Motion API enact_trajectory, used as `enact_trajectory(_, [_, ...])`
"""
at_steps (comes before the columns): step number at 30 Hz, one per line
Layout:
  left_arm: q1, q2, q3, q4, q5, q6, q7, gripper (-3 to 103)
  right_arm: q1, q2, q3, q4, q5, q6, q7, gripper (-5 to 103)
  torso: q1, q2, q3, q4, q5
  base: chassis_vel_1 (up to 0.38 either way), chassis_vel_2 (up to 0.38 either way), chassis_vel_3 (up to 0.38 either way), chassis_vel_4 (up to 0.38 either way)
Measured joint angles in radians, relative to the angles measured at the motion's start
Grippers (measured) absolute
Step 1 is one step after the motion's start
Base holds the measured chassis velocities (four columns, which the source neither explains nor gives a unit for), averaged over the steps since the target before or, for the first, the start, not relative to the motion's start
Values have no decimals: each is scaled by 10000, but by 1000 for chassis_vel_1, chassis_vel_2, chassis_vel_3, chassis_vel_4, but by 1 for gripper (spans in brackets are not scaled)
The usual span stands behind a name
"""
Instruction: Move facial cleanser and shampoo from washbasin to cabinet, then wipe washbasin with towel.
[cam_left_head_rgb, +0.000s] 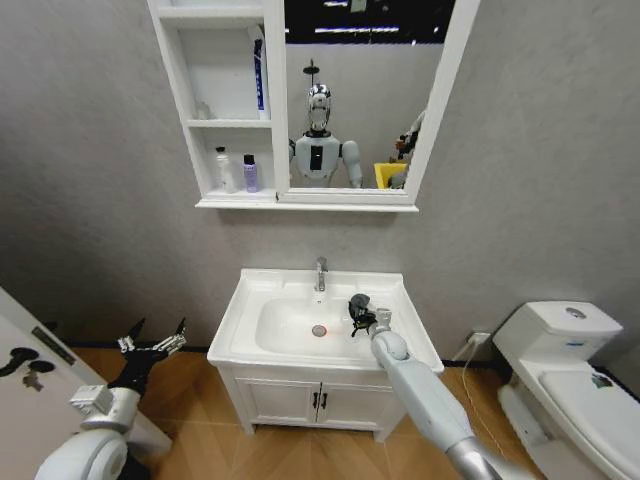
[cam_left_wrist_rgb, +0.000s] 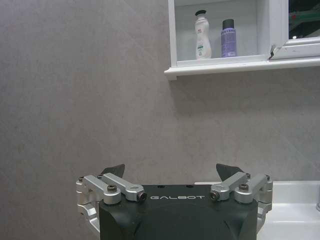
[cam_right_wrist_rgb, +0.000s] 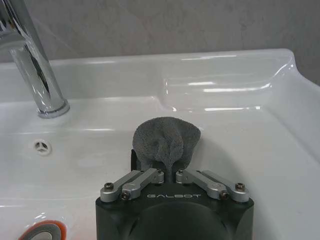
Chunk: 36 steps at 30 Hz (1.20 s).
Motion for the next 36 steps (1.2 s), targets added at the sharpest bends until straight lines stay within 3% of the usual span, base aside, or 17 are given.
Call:
enact_trajectory(16, [0, 0, 0, 0, 0, 0, 0, 100, 908, 708, -652, -2267, 487, 204, -245, 5, 0, 0, 0, -1, -1, 0, 0, 0, 0])
enact_trajectory(29, [0, 0, 0, 0, 0, -1, 0, 100, 2139, 2265, -849, -4333, 874, 124, -1289, 5, 1, -1, 2, -1, -1, 0, 0, 0, 0])
enact_trajectory(36, [0, 0, 0, 0, 0, 0, 0, 100, 2405, 3046, -1184, -4579, 927, 224, -1803, 5, 2, -1, 1, 5, 0, 0, 0, 0, 0])
